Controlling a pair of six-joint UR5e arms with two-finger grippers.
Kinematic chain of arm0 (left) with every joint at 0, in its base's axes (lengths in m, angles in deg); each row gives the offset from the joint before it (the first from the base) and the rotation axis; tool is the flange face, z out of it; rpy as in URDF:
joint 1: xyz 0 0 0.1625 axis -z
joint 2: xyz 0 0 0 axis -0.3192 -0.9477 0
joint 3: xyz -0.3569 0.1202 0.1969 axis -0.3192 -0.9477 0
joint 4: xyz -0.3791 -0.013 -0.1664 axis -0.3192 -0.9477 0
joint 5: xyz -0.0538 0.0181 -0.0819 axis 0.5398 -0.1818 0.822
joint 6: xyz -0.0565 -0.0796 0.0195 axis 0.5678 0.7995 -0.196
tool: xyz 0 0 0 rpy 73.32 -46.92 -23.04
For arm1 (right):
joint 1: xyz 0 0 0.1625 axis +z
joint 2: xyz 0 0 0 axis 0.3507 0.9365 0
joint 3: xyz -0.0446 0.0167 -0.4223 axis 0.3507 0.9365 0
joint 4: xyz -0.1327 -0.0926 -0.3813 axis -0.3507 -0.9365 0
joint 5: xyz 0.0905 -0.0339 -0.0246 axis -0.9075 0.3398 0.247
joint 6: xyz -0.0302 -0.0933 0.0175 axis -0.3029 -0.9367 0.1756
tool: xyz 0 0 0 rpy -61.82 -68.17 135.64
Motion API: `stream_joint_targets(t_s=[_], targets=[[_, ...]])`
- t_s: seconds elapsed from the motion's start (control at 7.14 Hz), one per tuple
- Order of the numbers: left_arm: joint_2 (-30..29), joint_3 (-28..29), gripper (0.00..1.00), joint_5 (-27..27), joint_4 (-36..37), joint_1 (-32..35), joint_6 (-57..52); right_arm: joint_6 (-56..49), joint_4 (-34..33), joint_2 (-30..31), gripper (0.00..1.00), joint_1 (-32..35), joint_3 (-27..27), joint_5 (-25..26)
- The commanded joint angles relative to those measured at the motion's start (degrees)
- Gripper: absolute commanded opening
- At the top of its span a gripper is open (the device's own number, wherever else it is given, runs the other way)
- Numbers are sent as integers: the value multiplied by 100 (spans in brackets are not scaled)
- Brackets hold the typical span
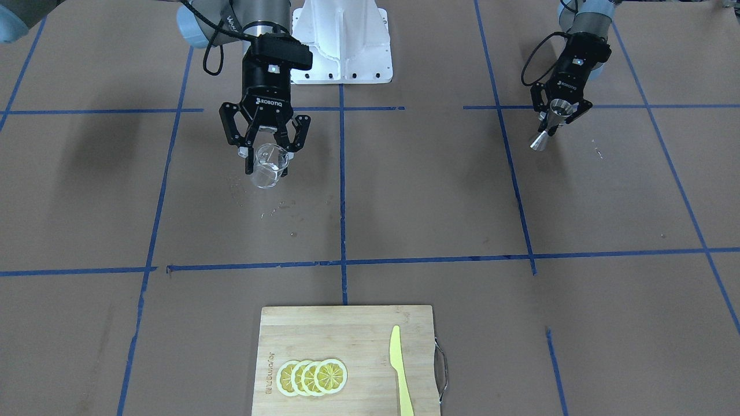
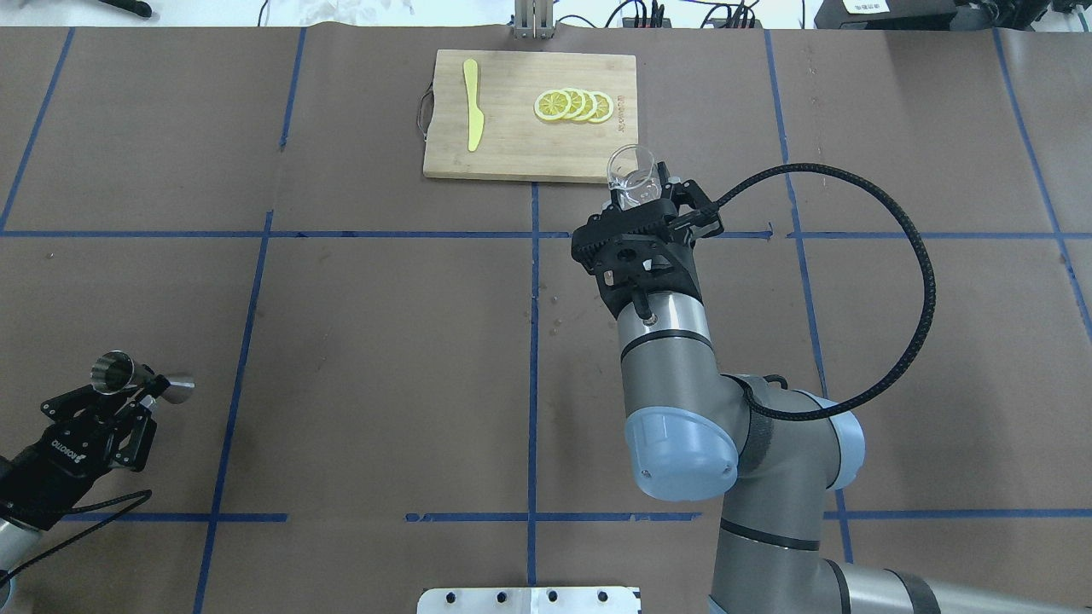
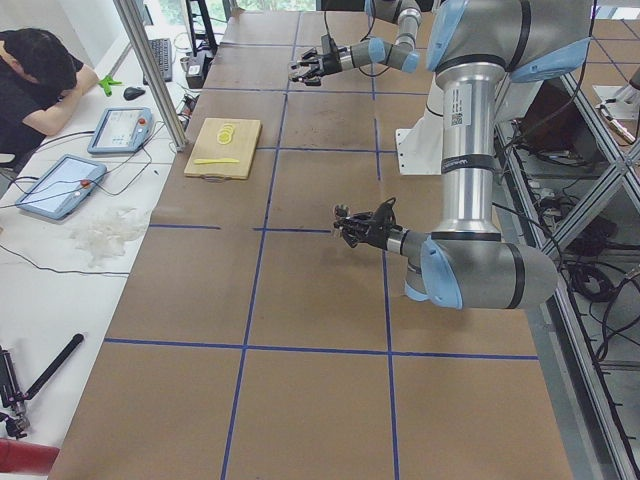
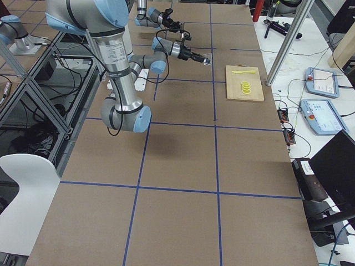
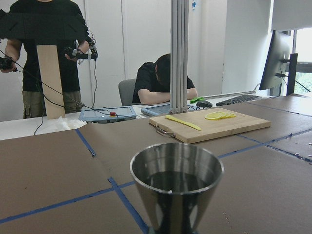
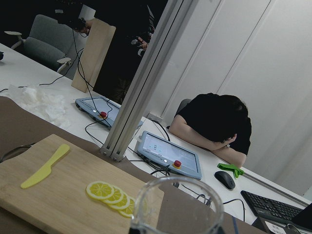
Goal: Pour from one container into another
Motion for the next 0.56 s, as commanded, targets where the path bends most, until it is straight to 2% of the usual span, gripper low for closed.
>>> stream_joint_targets(t_s=[0.0, 0.14, 0.42], targets=[[-10, 201, 0, 588, 19, 406, 70, 0, 0, 9, 0, -3, 21, 1], [-10, 254, 0, 922, 54, 573, 114, 0, 0, 9, 0, -12, 30, 1], [-158, 255, 0, 1240, 404, 828, 281, 0, 0, 26, 0, -21, 30, 10]])
